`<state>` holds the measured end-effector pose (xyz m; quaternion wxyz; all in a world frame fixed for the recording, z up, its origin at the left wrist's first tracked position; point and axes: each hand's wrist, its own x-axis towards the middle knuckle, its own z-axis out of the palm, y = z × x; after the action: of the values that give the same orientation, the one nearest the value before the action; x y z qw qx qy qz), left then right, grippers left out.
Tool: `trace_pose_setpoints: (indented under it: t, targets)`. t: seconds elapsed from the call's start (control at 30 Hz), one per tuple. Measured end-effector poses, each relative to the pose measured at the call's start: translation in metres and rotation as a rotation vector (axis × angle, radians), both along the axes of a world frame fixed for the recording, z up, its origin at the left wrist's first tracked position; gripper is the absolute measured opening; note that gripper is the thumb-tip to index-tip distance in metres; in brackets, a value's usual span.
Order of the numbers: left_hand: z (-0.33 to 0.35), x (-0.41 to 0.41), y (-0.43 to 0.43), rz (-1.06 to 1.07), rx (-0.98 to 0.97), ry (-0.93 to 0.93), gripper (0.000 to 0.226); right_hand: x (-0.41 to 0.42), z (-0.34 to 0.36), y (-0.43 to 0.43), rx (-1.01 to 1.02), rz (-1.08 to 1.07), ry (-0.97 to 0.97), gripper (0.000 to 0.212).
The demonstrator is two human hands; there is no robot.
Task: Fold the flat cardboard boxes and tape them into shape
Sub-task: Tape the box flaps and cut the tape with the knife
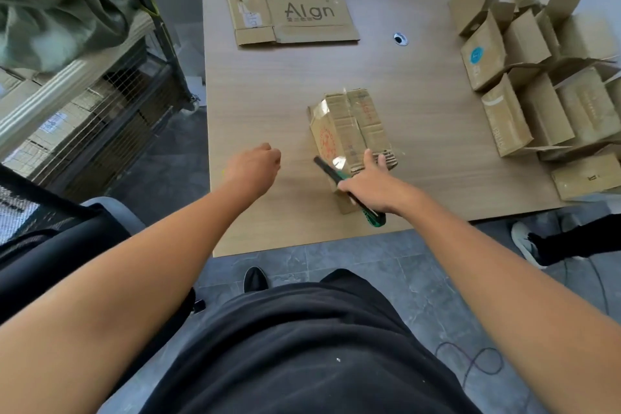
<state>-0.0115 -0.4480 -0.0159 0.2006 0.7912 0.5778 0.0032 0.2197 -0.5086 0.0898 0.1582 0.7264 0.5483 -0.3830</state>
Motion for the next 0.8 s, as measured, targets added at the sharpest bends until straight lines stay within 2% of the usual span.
trace_pose_setpoints:
  t: [0.03,0.13,0.2,0.23,0.33,0.43,0.53,0.67,0.77,0.8]
  targets:
    - [-0.005,-0.009,-0.009,0.005,0.005,0.022,0.023,-0.002,0.000,-0.005,0.109,0.018,-0.006,0.052]
    - [-0.021,-0.032,-0.036,0.021,0.039,0.102,0.017,-0.018,-0.015,-0.039,0.585,0.229,-0.210,0.047]
    - [-0.028,-0.040,-0.048,0.001,0.057,0.091,0.018,-0.036,-0.028,-0.061,0.760,0.317,-0.223,0.049]
    - [-0.033,-0.042,-0.054,-0.016,0.055,0.082,0.020,-0.045,-0.038,-0.067,0.768,0.332,-0.205,0.050]
    - [-0.050,-0.045,-0.074,-0.041,0.032,0.034,0.025,-0.069,-0.075,-0.060,0.579,0.290,-0.083,0.039]
    - [-0.059,-0.044,-0.091,0.049,0.063,-0.041,0.022,-0.086,-0.118,-0.048,0.460,0.189,-0.006,0.029]
    - [-0.065,-0.036,-0.095,0.093,0.198,-0.025,0.016,-0.093,-0.156,-0.042,0.478,0.132,-0.032,0.032]
    - [-0.077,-0.030,-0.101,0.128,0.384,0.009,0.012,-0.094,-0.180,-0.043,0.602,0.140,-0.112,0.041]
    - [-0.083,-0.025,-0.106,0.234,0.388,-0.008,0.008,-0.098,-0.185,-0.042,0.628,0.124,-0.149,0.051]
    - [-0.084,-0.022,-0.107,0.286,0.331,-0.016,0.023,-0.100,-0.186,-0.042,0.608,0.114,-0.152,0.054]
